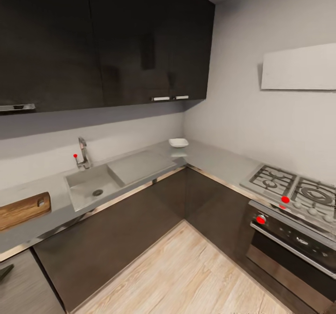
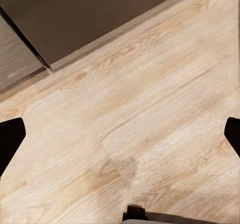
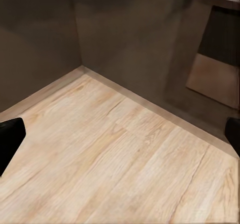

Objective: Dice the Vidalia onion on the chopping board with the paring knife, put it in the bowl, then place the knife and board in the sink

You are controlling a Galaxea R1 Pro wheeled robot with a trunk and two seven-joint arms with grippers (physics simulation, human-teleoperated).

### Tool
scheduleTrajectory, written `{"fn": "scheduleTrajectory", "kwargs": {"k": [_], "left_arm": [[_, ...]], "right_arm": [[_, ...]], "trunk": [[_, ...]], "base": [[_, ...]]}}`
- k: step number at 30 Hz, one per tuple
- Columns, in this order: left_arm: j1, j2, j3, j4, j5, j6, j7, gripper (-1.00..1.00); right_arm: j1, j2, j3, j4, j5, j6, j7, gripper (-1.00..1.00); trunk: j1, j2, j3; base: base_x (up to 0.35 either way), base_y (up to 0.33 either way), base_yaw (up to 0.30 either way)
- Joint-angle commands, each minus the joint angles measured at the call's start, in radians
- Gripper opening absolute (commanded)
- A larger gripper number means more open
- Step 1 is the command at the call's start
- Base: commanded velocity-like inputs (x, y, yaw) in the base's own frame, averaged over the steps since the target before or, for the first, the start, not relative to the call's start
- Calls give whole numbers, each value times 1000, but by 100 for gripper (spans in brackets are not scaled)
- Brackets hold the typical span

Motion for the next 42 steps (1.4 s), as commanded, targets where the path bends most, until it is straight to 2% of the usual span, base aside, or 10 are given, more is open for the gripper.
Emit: {"fn": "scheduleTrajectory", "kwargs": {"k": [1, 34, 42], "left_arm": [[0, 1, 1, 0, 0, -2, 0, 100], [0, 7, 0, 5, 0, -3, -1, 100], [0, 7, 0, 4, 0, -2, -1, 100]], "right_arm": [[0, 0, 9, 1, 0, -2, -11, 100], [0, 0, 9, 1, 0, -2, -10, 100], [0, -1, 12, 2, 4, -3, -8, 100]], "trunk": [[0, -1, 0], [0, -1, 28], [0, -1, 33]], "base": [[0, 0, -216], [1, 1, -230], [199, 63, -134]]}}
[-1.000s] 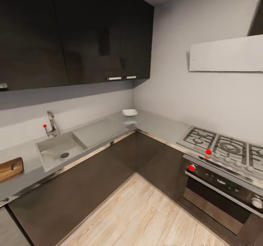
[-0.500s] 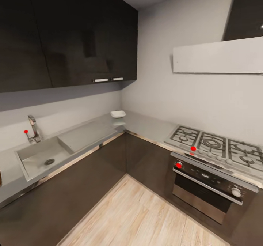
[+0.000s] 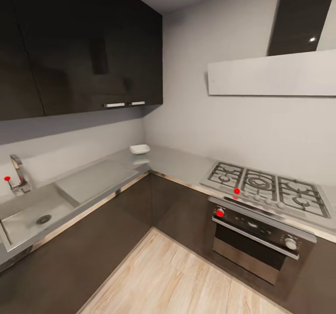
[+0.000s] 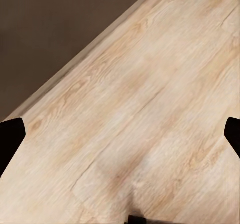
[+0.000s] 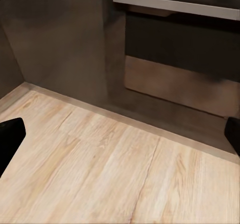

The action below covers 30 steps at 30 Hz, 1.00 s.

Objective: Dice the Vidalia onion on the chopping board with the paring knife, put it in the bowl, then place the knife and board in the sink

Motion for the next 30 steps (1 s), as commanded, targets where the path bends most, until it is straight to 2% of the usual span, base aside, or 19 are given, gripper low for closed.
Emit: {"fn": "scheduleTrajectory", "kwargs": {"k": [1, 16, 27, 30], "left_arm": [[0, 0, 1, 0, 1, -2, 0, 100], [0, 0, 0, 0, -1, -2, 0, 100], [0, 0, -1, 0, -1, -3, 0, 100], [0, -10, 3, -9, 1, 9, 5, 100]], "right_arm": [[0, 0, 10, 1, 1, -2, -10, 100], [0, -1, 13, 1, 4, -18, -9, 100], [0, -1, 11, 1, 4, -18, -9, 100], [0, -1, 8, 1, 2, -18, -10, 100]], "trunk": [[1, 0, 0], [1, 0, 0], [1, 0, 0], [1, 0, 0]], "base": [[304, 12, -20], [305, -42, -3], [43, -12, 0], [0, 0, 0]]}}
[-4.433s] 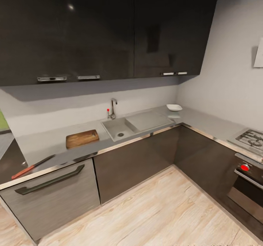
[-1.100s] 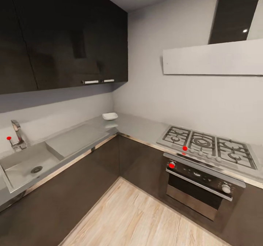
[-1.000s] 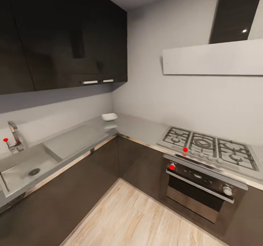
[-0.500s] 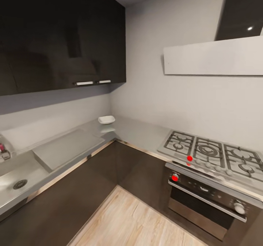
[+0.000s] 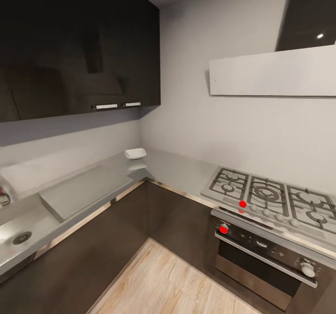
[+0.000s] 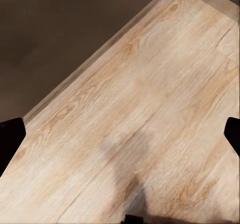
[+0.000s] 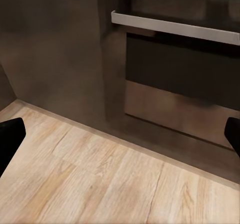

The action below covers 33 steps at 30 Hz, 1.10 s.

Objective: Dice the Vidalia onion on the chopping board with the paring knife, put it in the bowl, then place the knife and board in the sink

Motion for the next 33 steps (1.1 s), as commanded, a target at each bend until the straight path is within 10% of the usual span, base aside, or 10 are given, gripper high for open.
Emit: {"fn": "scheduleTrajectory", "kwargs": {"k": [1, 6, 16, 25, 33], "left_arm": [[0, -6, 1, -13, -1, 5, 1, 100], [0, -17, 1, -138, -2, 146, 3, 100], [0, -23, -62, -725, 1, 773, 1, 100], [-44, -26, -94, -919, -2, 938, 2, 100], [-203, -66, -97, -996, -4, 1131, 1, 100]], "right_arm": [[0, 0, 9, 0, -1, -2, -11, 100], [0, -1, 8, 1, -1, 0, -12, 100], [0, 0, 8, 2, -2, 4, -11, 100], [0, 2, 11, 2, -3, 5, -10, 100], [0, 2, 11, 3, -2, 6, -12, 100]], "trunk": [[0, -1, 0], [0, -1, 0], [0, -1, 0], [0, -1, 0], [0, -1, 0]], "base": [[0, 0, 0], [0, 0, 0], [0, 0, 0], [0, 0, 0], [0, 0, 0]]}}
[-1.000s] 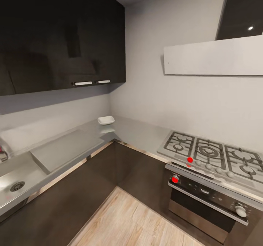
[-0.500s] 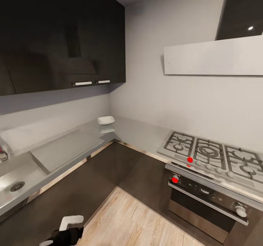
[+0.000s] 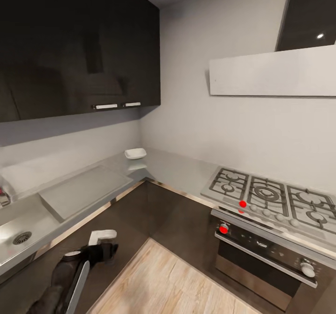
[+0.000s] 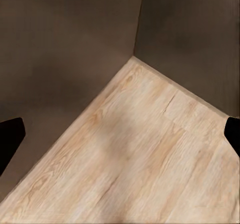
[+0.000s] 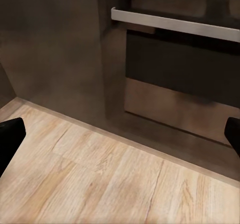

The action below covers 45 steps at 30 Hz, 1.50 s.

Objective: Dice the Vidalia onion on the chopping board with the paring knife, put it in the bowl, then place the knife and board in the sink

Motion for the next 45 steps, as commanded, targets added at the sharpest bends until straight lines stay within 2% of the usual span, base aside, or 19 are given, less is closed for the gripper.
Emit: {"fn": "scheduleTrajectory", "kwargs": {"k": [1, 3, 5, 8, 9, 10, 12, 14, 16, 18, 21, 23, 29, 38, 45], "left_arm": [[-82, -26, 0, 1, -4, 63, 1, 100], [-154, -46, -5, 8, -9, 94, 1, 100], [-278, -65, -12, 46, -24, 122, 7, 100], [-484, -77, -16, 193, -55, 140, 24, 100], [-577, -79, -17, 280, -72, 143, 40, 100], [-605, -80, -18, 306, -77, 144, 46, 100], [-694, -81, -18, 384, -89, 146, 65, 100], [-728, -81, -19, 408, -94, 146, 71, 100], [-745, -81, -19, 422, -95, 147, 72, 100], [-756, -81, -19, 431, -96, 148, 70, 100], [-761, -78, -19, 428, -95, 150, 56, 100], [-762, -74, -19, 424, -95, 150, 42, 100], [-763, -18, -19, 372, -95, 150, -74, 100], [-763, -5, -34, 328, -96, 150, -98, 100], [-763, -4, -40, 329, -97, 148, -98, 100]], "right_arm": [[0, 0, 9, 1, 0, -1, -11, 100], [0, 1, 9, 1, 0, -1, -10, 100], [0, 2, 10, 2, 0, -1, -9, 100], [0, 3, 10, 2, 0, -1, -9, 100], [0, 3, 10, 4, 0, -1, -9, 100], [0, 3, 10, 6, 0, 0, -10, 100], [0, 6, 10, 21, 0, 35, -10, 100], [0, 12, 10, 32, 0, 98, -9, 100], [0, 19, 10, 38, 0, 195, -7, 100], [2, 24, 10, 42, 1, 342, -2, 100], [31, 27, 10, 44, 0, 451, 7, 100], [49, 28, 10, 45, 0, 470, 13, 100], [143, 42, 10, 45, 0, 502, 39, 100], [165, 44, 9, 44, -1, 505, 63, 100], [166, 52, 10, 44, -2, 520, 65, 100]], "trunk": [[0, -1, -1], [0, -1, -1], [0, -1, -1], [0, -1, -1], [0, -1, -1], [0, -1, -1], [0, -1, -1], [0, -1, -1], [0, -1, -1], [0, -1, -1], [0, -1, -1], [0, -1, -1], [0, -1, -1], [0, -1, -1], [0, -1, -1]], "base": [[0, 0, 0], [0, 0, 0], [0, 0, 0], [0, 0, 0], [0, 0, 0], [0, 0, 0], [0, 0, 0], [0, 0, 0], [0, 0, 0], [0, 0, 0], [0, 0, 0], [0, 0, 0], [0, 0, 0], [4, 1, 0], [240, 70, 0]]}}
